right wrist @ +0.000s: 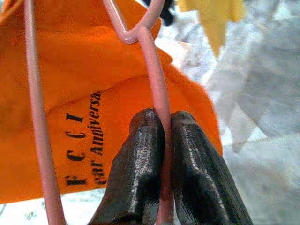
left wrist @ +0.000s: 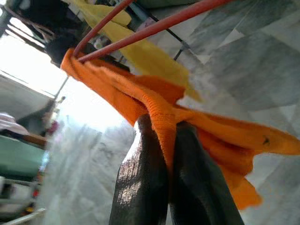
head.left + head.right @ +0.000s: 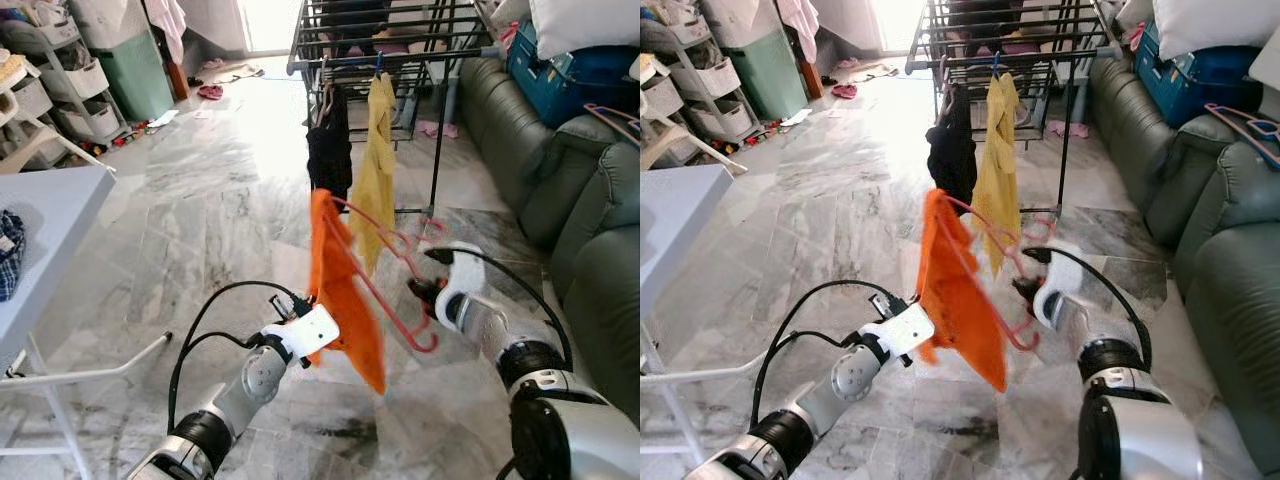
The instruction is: Hang hanger
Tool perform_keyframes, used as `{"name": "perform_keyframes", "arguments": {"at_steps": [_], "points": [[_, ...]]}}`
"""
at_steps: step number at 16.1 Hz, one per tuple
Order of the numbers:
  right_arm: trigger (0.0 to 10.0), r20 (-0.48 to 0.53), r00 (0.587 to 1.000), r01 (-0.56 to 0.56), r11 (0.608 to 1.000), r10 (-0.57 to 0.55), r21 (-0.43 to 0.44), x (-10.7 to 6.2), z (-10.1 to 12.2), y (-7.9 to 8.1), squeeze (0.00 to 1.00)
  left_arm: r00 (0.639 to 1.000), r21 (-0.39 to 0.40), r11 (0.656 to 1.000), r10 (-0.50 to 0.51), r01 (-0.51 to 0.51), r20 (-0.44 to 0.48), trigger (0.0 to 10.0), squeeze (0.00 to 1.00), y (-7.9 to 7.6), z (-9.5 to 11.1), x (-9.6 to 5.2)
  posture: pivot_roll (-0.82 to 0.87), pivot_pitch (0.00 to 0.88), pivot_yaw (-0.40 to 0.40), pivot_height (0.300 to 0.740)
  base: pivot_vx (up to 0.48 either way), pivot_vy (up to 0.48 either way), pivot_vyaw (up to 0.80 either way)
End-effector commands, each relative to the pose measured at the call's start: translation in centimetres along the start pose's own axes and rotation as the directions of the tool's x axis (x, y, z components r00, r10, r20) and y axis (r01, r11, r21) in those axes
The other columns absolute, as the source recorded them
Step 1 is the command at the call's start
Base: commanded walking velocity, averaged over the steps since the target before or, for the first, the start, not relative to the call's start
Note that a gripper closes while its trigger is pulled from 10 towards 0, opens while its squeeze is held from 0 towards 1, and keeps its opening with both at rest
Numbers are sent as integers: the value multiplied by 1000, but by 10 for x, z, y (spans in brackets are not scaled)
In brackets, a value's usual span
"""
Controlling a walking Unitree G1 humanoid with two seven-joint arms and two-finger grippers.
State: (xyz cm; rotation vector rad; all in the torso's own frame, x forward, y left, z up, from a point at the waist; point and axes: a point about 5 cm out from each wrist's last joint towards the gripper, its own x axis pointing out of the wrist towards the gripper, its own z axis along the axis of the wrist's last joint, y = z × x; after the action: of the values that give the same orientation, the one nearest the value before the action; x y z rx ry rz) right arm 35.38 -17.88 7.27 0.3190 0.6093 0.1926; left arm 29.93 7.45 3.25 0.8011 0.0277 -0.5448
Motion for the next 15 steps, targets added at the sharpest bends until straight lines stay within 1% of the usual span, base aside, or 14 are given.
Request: {"name": "perform_keyframes", "arguments": {"at_steps": [1,2,3,4,5,6,7,8,9,10,11,12,13,15], "points": [[10000,-4,1000,-29,999,29,22,-1,3,4,0,1000,80,997,-4,5,-17,10000,0,0,-6,-2,-107,0,80,740,0,0,0],[10000,-31,999,-35,999,35,21,-3,0,4,0,1000,134,991,-4,5,-7,10000,0,1,-7,-2,-108,0,82,740,0,0,0],[10000,-30,998,-48,999,48,13,-4,-1,5,0,1000,163,987,-8,9,-4,10000,0,1,-8,-3,-109,0,83,740,0,0,0],[10000,-30,998,-56,998,56,13,-6,-1,5,0,1000,171,985,-13,14,-8,10000,0,1,-9,-3,-109,0,83,740,0,0,0],[10000,-38,996,-81,995,79,-62,-11,-2,5,0,1000,189,982,-18,22,-22,10000,0,0,-13,-4,-113,0,86,740,0,0,0],[10000,-76,993,-109,946,90,-305,-16,-12,4,0,999,230,973,-26,34,-36,10000,0,0,-18,-6,-114,0,88,740,0,0,0],[10000,-91,992,-112,918,84,-380,-17,-17,3,0,999,238,971,-26,35,-39,10000,0,0,-19,-6,-113,0,87,740,0,0,0],[10000,-147,987,-124,867,59,-483,-20,-31,-4,0,999,247,969,-6,19,-51,10000,0,3,-21,-7,-111,0,86,740,0,0,0],[10000,-187,981,-145,816,46,-559,-23,-38,-8,0,998,256,967,2,13,-57,10000,0,6,-23,-7,-108,0,84,740,0,0,0],[10000,-224,974,-170,775,38,-608,-28,-44,-13,0,997,289,957,16,5,-69,10000,0,9,-26,-7,-107,0,82,740,0,0,0],[10000,-246,969,-188,747,34,-638,-30,-47,-17,0,996,291,957,22,4,-84,10000,0,11,-29,-8,-107,0,82,740,0,0,0],[10000,-258,966,-196,734,29,-651,-33,-48,-19,0,996,327,945,26,4,-87,10000,0,13,-32,-9,-107,0,82,740,0,0,0],[10000,-262,965,-207,700,29,-683,-36,-47,-22,0,995,333,943,29,3,-91,10000,0,15,-34,-10,-107,0,84,740,0,0,0],[10000,-288,957,-229,667,23,-709,-41,-47,-30,0,996,368,930,31,2,-83,10000,0,18,-36,-11,-107,0,88,740,0,0,0]]}}
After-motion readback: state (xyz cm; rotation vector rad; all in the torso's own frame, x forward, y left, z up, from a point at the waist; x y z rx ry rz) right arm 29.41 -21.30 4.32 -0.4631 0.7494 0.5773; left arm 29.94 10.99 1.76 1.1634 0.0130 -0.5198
